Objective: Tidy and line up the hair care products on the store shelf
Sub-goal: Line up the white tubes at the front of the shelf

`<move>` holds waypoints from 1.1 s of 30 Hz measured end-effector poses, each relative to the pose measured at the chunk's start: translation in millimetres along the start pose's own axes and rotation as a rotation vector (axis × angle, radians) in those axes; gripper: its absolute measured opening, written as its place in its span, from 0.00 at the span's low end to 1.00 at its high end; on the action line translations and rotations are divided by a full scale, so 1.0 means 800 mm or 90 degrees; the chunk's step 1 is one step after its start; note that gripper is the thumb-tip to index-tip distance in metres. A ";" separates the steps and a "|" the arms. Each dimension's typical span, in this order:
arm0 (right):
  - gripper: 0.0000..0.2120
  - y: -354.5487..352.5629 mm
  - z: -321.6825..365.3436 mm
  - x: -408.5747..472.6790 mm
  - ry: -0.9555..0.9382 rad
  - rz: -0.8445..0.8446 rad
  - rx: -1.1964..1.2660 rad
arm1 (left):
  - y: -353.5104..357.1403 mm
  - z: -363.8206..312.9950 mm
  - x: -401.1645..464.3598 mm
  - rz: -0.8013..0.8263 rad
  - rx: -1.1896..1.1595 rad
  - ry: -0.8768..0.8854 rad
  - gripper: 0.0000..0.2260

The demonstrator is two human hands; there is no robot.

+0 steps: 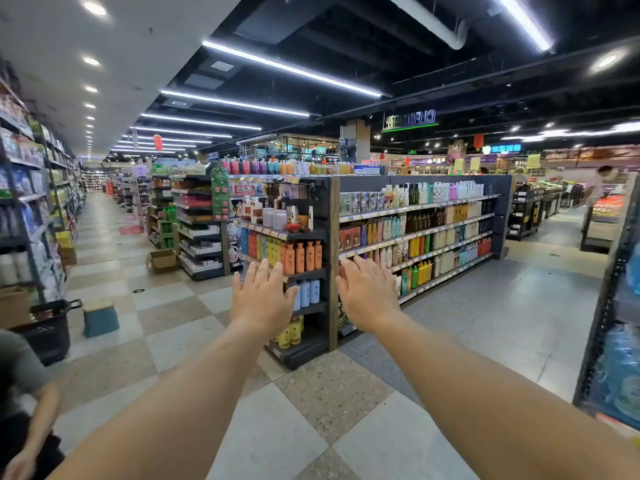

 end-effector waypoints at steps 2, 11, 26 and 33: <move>0.23 0.016 0.003 0.016 0.006 0.003 0.006 | 0.007 0.011 0.012 -0.013 0.006 -0.004 0.27; 0.23 0.131 0.051 0.130 0.014 0.042 -0.011 | 0.076 0.125 0.113 0.014 0.008 -0.003 0.27; 0.23 0.297 0.177 0.329 -0.016 0.062 0.020 | 0.172 0.337 0.272 0.047 0.025 -0.043 0.28; 0.23 0.371 0.200 0.402 -0.034 0.082 0.028 | 0.221 0.398 0.333 0.056 0.039 -0.064 0.27</move>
Point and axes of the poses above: each hand's wrist, its own x-axis towards the middle knuckle, its own y-axis out of the palm, z = x × y, the point moved 5 cm from there along x, towards the middle knuckle, and after that the axes turned 13 degrees about y, right-handed, at the moved point
